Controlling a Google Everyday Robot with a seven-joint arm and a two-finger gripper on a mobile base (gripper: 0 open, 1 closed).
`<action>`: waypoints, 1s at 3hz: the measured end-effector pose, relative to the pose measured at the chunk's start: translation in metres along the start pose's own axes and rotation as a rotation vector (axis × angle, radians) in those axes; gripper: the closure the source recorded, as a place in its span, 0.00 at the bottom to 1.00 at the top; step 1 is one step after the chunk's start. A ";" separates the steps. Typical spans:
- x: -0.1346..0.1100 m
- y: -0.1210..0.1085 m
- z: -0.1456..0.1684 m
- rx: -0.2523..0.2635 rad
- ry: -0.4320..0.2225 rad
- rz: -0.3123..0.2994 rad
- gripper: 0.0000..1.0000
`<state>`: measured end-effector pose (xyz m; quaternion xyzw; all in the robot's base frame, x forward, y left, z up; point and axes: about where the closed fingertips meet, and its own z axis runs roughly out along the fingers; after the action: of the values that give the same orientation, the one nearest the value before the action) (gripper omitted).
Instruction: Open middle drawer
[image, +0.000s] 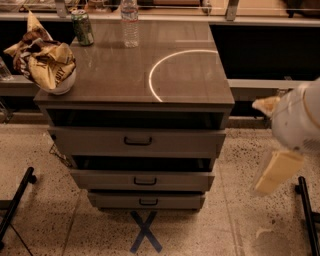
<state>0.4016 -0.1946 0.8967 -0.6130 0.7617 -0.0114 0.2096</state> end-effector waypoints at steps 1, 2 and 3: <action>-0.003 0.030 0.066 -0.029 -0.034 -0.029 0.00; 0.007 0.047 0.092 -0.045 -0.023 -0.022 0.00; 0.007 0.047 0.092 -0.045 -0.023 -0.022 0.00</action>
Offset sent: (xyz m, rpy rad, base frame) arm -0.0043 0.0236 -0.0591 0.0253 0.0079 0.0405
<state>0.3878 -0.1674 0.7981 -0.6260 0.7525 0.0103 0.2044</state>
